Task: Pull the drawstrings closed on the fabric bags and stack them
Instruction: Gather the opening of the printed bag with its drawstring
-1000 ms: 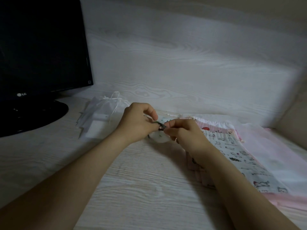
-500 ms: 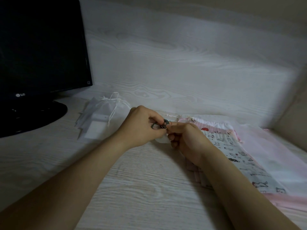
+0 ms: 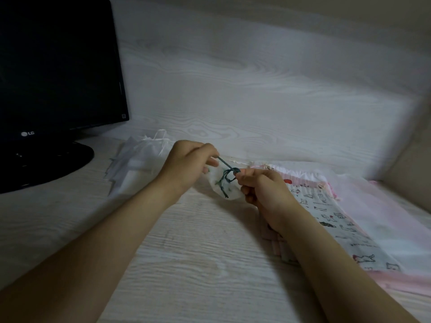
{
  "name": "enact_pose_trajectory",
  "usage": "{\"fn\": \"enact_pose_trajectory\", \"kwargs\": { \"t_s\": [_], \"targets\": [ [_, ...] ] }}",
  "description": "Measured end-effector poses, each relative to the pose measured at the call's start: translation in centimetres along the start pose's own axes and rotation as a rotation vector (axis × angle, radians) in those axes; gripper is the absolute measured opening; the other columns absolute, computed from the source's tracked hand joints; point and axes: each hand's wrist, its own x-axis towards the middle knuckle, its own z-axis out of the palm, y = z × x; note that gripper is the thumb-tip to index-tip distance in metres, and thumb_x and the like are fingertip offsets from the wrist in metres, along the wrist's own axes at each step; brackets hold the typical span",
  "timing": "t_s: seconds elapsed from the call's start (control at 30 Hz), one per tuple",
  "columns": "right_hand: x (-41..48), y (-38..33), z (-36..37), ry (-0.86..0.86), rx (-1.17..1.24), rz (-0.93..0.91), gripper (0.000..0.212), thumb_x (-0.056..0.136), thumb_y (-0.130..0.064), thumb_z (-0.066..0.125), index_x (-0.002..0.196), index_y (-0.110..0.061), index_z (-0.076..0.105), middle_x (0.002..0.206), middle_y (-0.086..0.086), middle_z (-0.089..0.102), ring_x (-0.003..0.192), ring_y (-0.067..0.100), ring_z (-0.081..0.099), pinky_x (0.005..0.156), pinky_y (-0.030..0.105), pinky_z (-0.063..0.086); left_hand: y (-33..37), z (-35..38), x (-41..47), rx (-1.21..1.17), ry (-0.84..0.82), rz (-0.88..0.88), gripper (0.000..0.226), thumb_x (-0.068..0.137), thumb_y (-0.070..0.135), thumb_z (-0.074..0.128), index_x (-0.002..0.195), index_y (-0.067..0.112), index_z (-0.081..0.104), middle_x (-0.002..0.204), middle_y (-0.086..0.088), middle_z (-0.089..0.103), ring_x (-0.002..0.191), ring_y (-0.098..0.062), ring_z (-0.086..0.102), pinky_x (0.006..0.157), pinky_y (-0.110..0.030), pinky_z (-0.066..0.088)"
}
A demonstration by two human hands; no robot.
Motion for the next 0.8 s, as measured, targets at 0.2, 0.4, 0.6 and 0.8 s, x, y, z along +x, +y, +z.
{"fn": "enact_pose_trajectory", "kwargs": {
  "t_s": [0.2, 0.4, 0.6, 0.8],
  "targets": [
    [-0.5, 0.0, 0.0, -0.042, -0.079, -0.079, 0.009, 0.094, -0.006, 0.072, 0.089, -0.003, 0.079, 0.067, 0.0, 0.068, 0.056, 0.007, 0.058, 0.055, 0.019, 0.044, 0.7, 0.2, -0.2, -0.446, -0.132, -0.135, 0.067, 0.11, 0.021, 0.049, 0.043, 0.019, 0.058, 0.07, -0.01, 0.065, 0.079, -0.029, 0.074, 0.093, -0.042, 0.06],
    [-0.3, 0.5, -0.3, -0.014, -0.234, -0.235, 0.01, 0.091, -0.002, 0.076, 0.098, -0.006, 0.082, 0.086, -0.005, 0.079, 0.074, -0.002, 0.071, 0.066, 0.01, 0.05, 0.3, -0.3, 0.2, -0.418, -0.107, -0.247, 0.047, 0.108, 0.03, 0.049, 0.066, 0.027, 0.03, 0.063, 0.003, 0.028, 0.051, -0.012, 0.021, 0.055, -0.03, 0.021],
    [0.2, 0.8, -0.6, 0.049, -0.496, -0.319, 0.015, 0.095, -0.011, 0.073, 0.108, -0.014, 0.081, 0.097, -0.009, 0.078, 0.088, 0.0, 0.073, 0.08, 0.014, 0.056, 0.1, -0.1, 0.1, -0.29, -0.109, -0.329, 0.047, 0.106, 0.026, 0.052, 0.064, 0.028, 0.03, 0.062, 0.004, 0.023, 0.05, -0.011, 0.015, 0.049, -0.028, 0.012],
    [0.5, 0.9, -0.2, 0.139, -0.679, -0.418, 0.013, 0.094, -0.009, 0.071, 0.097, -0.016, 0.082, 0.088, -0.015, 0.073, 0.082, -0.007, 0.066, 0.069, 0.004, 0.047, -0.2, -0.2, 0.1, -0.268, -0.068, -0.396, 0.043, 0.102, 0.02, 0.058, 0.067, 0.026, 0.034, 0.059, 0.005, 0.021, 0.047, -0.011, 0.015, 0.041, -0.023, 0.013]
  ]
}}
